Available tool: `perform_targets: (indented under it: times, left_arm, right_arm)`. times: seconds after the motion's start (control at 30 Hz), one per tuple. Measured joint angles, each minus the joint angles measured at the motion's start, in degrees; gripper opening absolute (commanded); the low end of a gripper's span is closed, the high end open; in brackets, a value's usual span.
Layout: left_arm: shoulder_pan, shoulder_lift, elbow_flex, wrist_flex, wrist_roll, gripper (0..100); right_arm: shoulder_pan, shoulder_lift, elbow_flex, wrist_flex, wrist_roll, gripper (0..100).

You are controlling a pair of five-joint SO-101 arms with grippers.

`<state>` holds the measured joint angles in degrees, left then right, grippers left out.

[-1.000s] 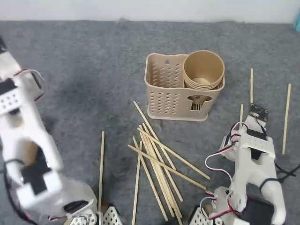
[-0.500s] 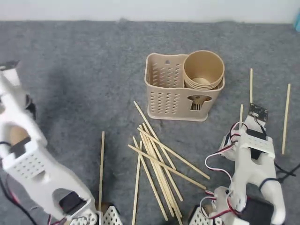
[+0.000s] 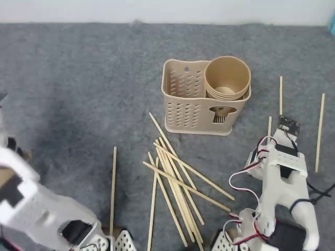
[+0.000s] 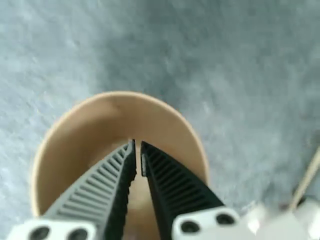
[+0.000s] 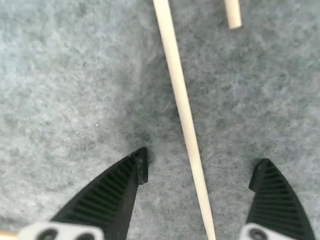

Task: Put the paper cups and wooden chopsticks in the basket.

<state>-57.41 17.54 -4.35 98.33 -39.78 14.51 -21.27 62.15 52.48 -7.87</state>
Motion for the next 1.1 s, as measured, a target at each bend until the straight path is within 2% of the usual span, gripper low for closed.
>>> perform_targets:
  times: [0.13, 0.27, 0.6, 0.8, 1.0, 1.1]
  left_arm:
    - [-2.9, -10.2, 11.4, 0.1, -4.2, 1]
    - [-6.1, -18.5, 16.4, 0.1, -5.5, 2]
    - [-10.8, -24.7, 16.8, 0.2, -5.8, 2]
    - [-10.9, -24.8, 13.1, -0.8, -5.8, 16]
    - [-10.9, -24.8, 5.7, 0.4, -5.5, 17]
    - [-10.9, -26.2, 6.1, 0.4, -5.5, 17]
  right_arm:
    - [0.0, 0.0, 0.0, 0.0, 0.0, 32.9]
    - [0.0, 0.0, 0.0, 0.0, 0.0, 32.9]
    - [0.0, 0.0, 0.0, 0.0, 0.0, 32.9]
    - [0.0, 0.0, 0.0, 0.0, 0.0, 32.9]
    - [0.0, 0.0, 0.0, 0.0, 0.0, 32.9]
    - [0.0, 0.0, 0.0, 0.0, 0.0, 32.9]
